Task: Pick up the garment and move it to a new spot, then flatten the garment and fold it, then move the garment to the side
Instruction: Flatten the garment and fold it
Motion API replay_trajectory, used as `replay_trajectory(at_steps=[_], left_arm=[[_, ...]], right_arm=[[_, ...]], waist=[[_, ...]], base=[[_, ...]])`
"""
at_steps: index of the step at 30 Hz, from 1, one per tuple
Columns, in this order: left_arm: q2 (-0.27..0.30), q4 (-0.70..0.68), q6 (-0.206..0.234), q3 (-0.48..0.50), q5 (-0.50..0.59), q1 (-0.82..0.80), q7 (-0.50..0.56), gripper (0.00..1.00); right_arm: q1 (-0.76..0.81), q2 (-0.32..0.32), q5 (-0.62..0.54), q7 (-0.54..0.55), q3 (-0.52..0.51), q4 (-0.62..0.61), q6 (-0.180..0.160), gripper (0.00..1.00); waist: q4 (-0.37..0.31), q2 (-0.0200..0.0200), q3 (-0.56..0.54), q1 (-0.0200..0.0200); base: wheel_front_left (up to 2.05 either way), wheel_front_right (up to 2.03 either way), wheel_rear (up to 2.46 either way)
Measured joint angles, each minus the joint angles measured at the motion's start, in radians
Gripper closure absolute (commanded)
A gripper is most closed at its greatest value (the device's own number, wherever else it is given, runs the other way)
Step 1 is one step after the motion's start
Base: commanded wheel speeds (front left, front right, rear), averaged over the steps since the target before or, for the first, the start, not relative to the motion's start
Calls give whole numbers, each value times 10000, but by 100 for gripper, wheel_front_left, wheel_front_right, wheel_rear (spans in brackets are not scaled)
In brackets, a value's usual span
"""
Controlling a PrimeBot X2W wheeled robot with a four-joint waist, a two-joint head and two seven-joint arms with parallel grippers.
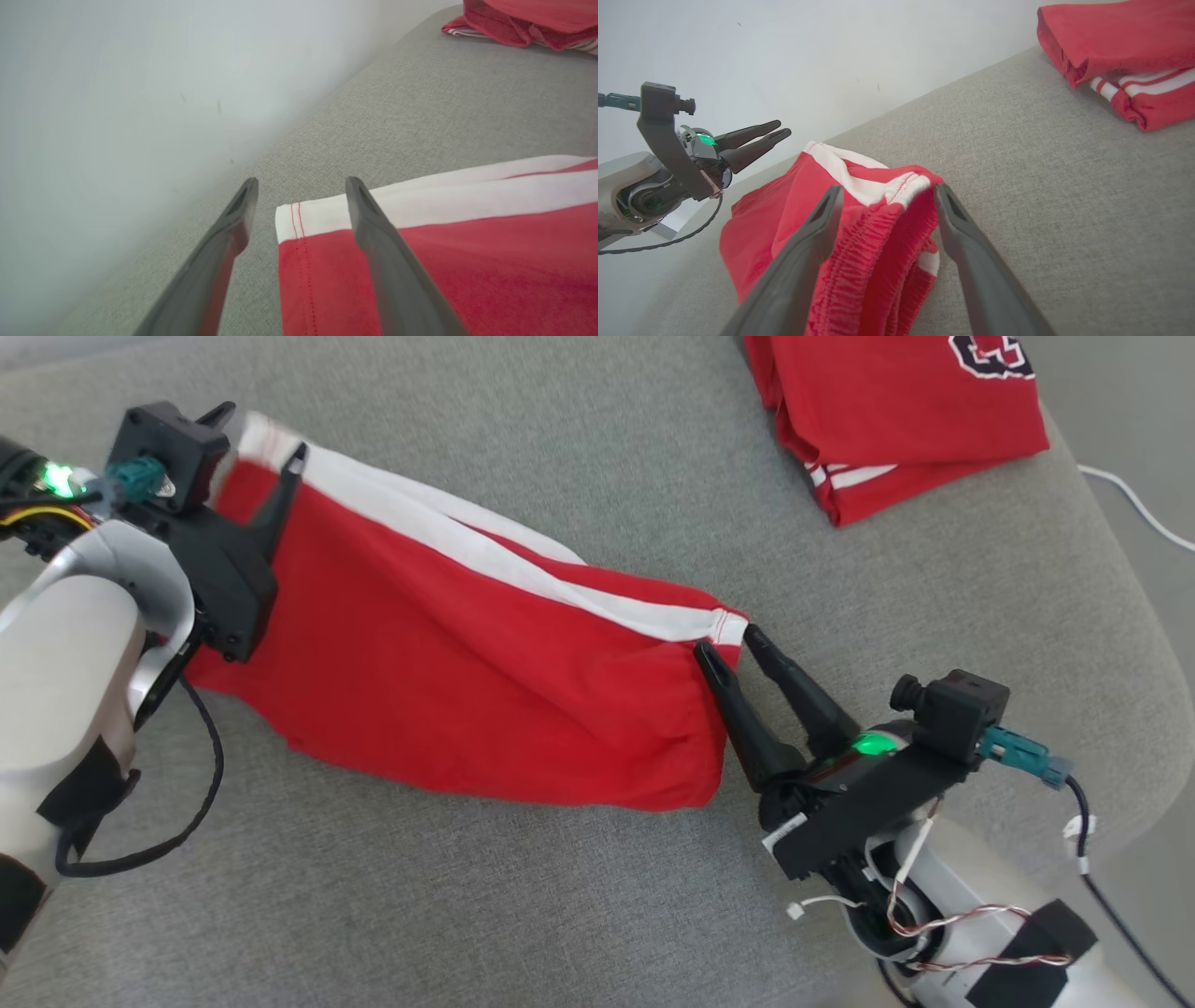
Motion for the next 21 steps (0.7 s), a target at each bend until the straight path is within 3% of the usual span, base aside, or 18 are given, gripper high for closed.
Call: replay_trajectory(at_steps=[13,21], left_arm=[[186,522,0,-190,-1070,457,-989,0],[681,391,0,-462,-1661,1201,-1024,0]], right_arm=[[1220,-332,-1423,0,-1114,-750,0,0],[2220,464,-3231,-2,-2729,-1791,0,0]], waist=[[145,-1,-1223,-1],[58,-2,-1837,-2]], base=[[0,0,0],[0,0,0]])
